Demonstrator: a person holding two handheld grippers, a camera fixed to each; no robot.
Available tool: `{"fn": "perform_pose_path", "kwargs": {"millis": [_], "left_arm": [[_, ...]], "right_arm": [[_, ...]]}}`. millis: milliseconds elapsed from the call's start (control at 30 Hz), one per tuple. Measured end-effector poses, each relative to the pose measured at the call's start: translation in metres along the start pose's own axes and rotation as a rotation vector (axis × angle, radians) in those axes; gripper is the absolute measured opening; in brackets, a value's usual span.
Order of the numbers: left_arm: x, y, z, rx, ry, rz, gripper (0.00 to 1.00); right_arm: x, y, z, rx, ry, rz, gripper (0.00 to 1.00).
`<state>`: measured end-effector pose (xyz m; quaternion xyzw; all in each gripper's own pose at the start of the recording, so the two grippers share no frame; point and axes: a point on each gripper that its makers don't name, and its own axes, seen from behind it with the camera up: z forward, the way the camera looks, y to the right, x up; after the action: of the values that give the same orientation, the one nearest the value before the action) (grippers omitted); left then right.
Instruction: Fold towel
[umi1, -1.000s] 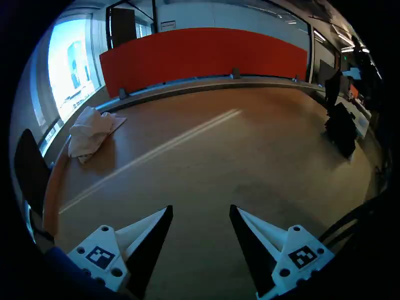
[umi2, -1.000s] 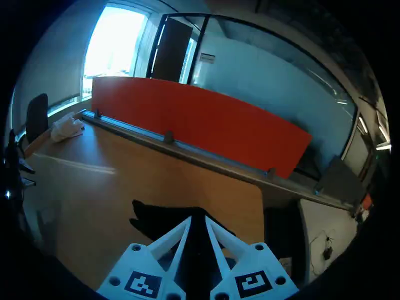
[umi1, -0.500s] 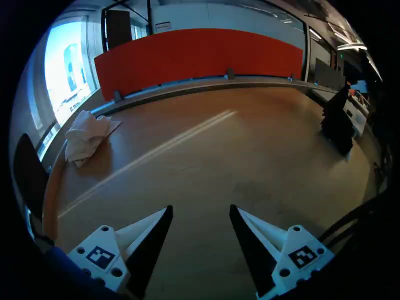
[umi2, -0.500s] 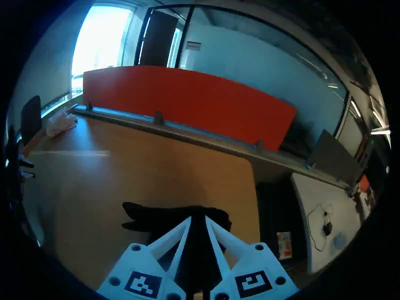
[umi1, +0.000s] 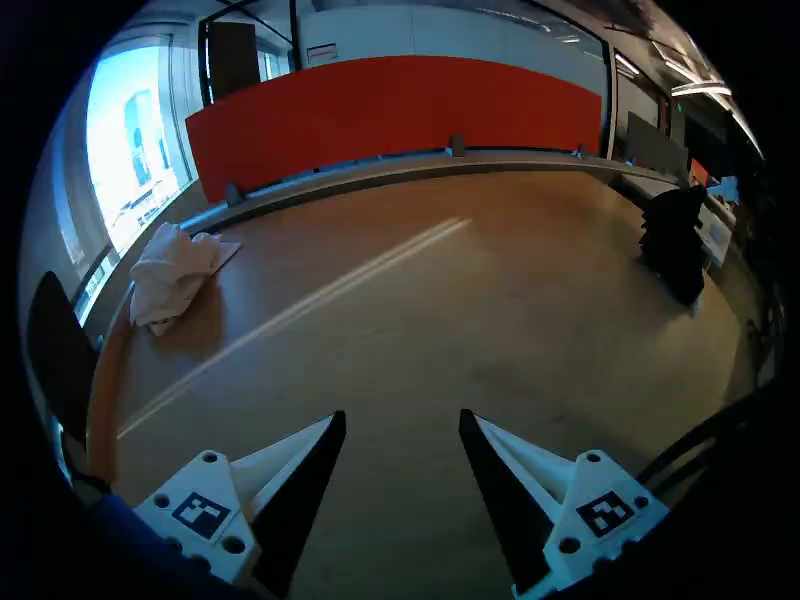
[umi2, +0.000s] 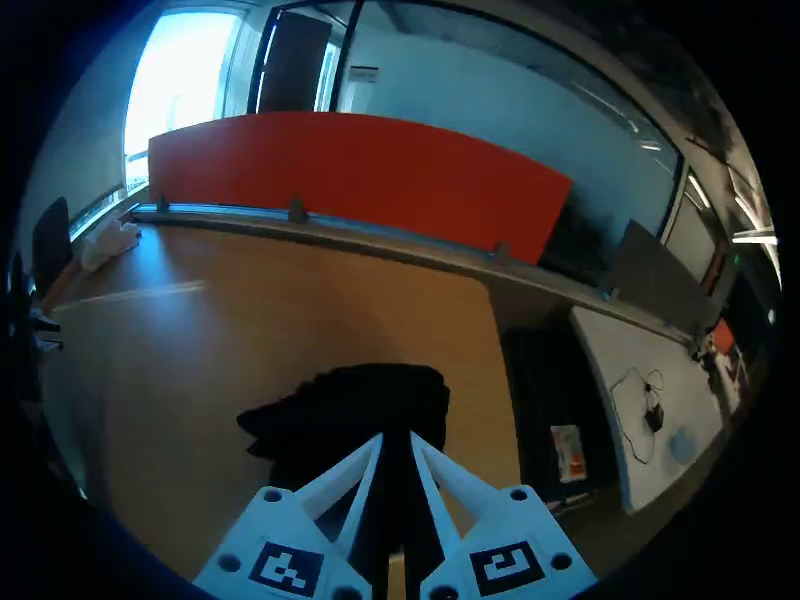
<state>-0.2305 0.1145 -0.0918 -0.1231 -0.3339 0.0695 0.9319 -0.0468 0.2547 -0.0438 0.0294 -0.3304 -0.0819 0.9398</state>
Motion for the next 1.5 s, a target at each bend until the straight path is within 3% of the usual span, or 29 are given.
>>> {"fn": "perform_pose_path", "kwargs": {"millis": [767,1500], "left_arm": [[-0.001,0.0,-0.002,0.006,-0.004,0.011,0.84],[-0.008,-0.006,-0.008,0.026,-0.013,0.004,0.84]], "right_arm": [[-0.105,0.017,0.006,-0.035,-0.165,0.101,0.06],[-0.142,0.021,0.036,-0.081,-0.254,0.132,0.06]]}}
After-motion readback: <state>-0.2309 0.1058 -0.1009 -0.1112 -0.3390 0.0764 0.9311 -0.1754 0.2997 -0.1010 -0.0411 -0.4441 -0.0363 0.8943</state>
